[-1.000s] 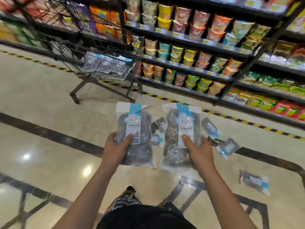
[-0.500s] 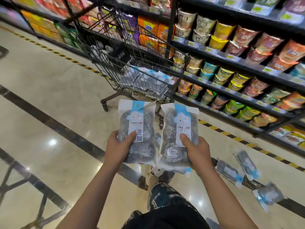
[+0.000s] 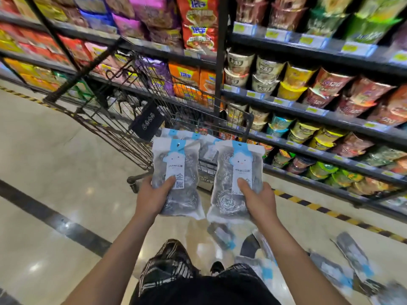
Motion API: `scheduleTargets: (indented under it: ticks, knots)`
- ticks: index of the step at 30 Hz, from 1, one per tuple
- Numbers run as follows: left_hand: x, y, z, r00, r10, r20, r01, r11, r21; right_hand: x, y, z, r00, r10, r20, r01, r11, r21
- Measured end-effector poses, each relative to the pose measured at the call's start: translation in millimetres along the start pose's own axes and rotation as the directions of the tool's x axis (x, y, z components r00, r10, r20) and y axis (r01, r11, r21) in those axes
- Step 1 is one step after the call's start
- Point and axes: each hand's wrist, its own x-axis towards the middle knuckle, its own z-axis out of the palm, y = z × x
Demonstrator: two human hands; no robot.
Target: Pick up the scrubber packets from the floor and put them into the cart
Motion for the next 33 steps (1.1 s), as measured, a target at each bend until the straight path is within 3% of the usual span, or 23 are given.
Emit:
scheduleTargets:
  ticks: [10,16,19,23,28,33]
  knots:
    - [208.5,47.9,33.2,0.99,-0.03,0.136,0.018,0.996,0.09,126.8,-40.5,116.2,0.98,0.123,-0.155,-0.113,0.991,0.074]
    - [328.2,63.5,59.5,0.956,-0.106,0.272,0.035,0.966,0.255,219.7,-39.5,181.1,0.91,0.307,-0.28,-0.29,0.952,0.101]
    - [391.3,32.0,82.5,0.92,-0.186,0.344,0.083,0.952,0.294,258.7,-32.4,205.3,0.877,0.38,-0.294,-0.367,0.925,0.102]
    - [445.4,-2.4,119.2,0.877,-0.328,0.351,0.205,0.916,0.344,312.3,-5.1,229.1,0.846,0.452,-0.284,-0.483,0.874,-0.048]
    - [478.1,-55.0,161.4,0.812,-0.422,0.404,0.293,0.892,0.344,356.4,39.8,251.4,0.861,0.44,-0.255,-0.499,0.828,-0.256]
    - [494.5,-135.5,185.2,0.848,-0.349,0.398,0.122,0.861,0.494,359.5,64.2,252.8,0.852,0.457,-0.257,-0.515,0.82,-0.249]
